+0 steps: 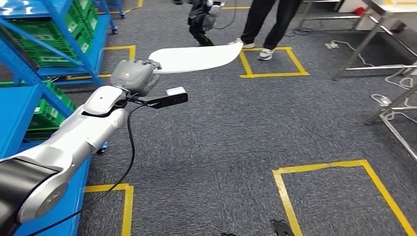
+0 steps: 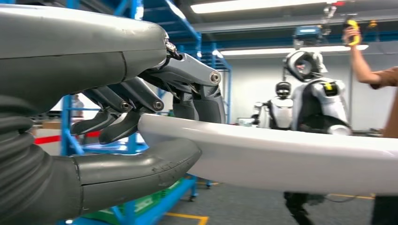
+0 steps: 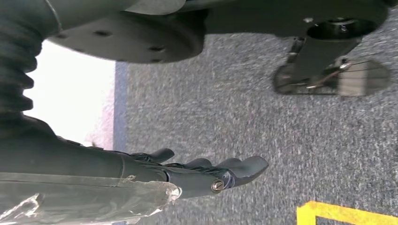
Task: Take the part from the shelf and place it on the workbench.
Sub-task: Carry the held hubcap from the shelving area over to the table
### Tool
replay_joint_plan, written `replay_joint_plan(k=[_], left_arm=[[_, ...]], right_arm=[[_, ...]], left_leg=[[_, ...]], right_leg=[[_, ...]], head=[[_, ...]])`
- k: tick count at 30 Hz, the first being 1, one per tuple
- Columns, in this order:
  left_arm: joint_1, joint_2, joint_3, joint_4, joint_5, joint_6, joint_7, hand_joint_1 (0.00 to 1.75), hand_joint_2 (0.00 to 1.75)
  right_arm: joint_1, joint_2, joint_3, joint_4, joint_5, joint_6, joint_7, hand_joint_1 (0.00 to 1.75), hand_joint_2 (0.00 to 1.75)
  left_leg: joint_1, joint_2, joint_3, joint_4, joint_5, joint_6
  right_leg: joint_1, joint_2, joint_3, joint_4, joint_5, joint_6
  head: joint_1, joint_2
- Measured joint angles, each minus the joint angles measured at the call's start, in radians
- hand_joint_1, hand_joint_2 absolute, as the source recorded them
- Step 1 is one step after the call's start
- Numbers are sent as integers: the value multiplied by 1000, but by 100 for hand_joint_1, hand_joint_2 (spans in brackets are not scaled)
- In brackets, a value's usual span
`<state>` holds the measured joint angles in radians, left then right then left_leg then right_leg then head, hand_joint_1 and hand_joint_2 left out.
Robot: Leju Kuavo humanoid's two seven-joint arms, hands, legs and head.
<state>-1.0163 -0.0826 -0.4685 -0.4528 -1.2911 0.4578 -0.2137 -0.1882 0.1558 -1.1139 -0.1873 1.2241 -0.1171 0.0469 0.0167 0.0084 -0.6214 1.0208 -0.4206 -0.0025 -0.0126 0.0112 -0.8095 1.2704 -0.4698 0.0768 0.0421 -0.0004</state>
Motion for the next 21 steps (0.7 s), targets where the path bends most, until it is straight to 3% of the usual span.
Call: replay_joint_plan(k=[1,2,3,5,7,9,10,12,14,16,17,18,20,21], left_arm=[[1,0,0,0,0,0,0,175,175],[1,-1,0,0,0,-1,0,175,175],[1,-1,0,0,0,-1,0,175,175],[-1,-1,0,0,0,-1,0,175,175],[-3,0,0,0,0,-1,0,175,175],[-3,-1,0,0,0,-1,0,175,175],[-3,-1,0,0,0,-2,0,175,175],[-2,0,0,0,0,-1,0,175,175],[1,4,-1,0,2,-1,0,175,175],[7,8,-2,2,3,-1,0,175,175],[9,8,-3,3,4,-1,0,175,175],[10,9,-3,3,4,0,0,175,175],[5,10,-3,3,4,0,0,175,175],[2,11,-4,3,4,0,0,175,175]], right_arm=[[-1,0,0,0,0,0,0,0,175],[0,0,0,0,0,0,0,0,175],[0,0,0,0,0,0,1,0,175],[-2,1,-1,0,0,0,1,0,175],[-3,1,-1,0,0,0,1,0,175],[-2,2,-1,0,0,0,1,0,175],[-1,2,-1,0,0,0,2,0,175],[-2,2,-2,0,0,0,2,0,175],[-4,3,-2,0,1,0,2,0,175],[-4,4,-2,0,2,0,2,0,175],[-3,4,-2,0,2,0,2,0,175],[-2,4,-2,0,2,0,2,0,175],[-2,5,-2,0,2,0,2,0,175],[-3,5,-2,0,2,0,2,0,175]], left_leg=[[-2,13,1,0,-1,1],[-3,25,2,0,-3,1],[-4,37,4,0,-5,-1],[-9,58,9,2,-11,-8],[-18,78,13,2,-16,-16],[-20,100,17,-1,-19,-23],[-17,97,18,0,-24,-27],[-12,57,-1,47,-59,-34],[-10,8,-61,166,-117,-35],[-10,-6,-118,264,-140,-37],[-9,-7,-126,268,-126,-38],[-8,-10,-116,237,-97,-39],[0,-42,-63,121,-29,-43],[5,-62,-37,68,-12,-44]], right_leg=[[0,-5,-12,29,-5,0],[0,-8,-5,20,7,-1],[1,-15,22,-27,33,-3],[9,-62,95,-157,81,-11],[18,-92,130,-224,97,-23],[21,-69,128,-229,98,-37],[20,-56,128,-231,100,-43],[16,-29,130,-236,104,-55],[12,-3,130,-239,106,-62],[11,28,130,-239,106,-64],[9,44,130,-238,106,-63],[7,60,131,-238,107,-61],[3,89,128,-234,108,-52],[2,101,124,-230,108,-47]], head=[[0,0],[0,0],[0,0],[1,0],[0,0],[0,0],[0,0],[-3,0],[-6,0],[-7,0],[-7,0],[-7,0],[-8,0],[-8,0]])
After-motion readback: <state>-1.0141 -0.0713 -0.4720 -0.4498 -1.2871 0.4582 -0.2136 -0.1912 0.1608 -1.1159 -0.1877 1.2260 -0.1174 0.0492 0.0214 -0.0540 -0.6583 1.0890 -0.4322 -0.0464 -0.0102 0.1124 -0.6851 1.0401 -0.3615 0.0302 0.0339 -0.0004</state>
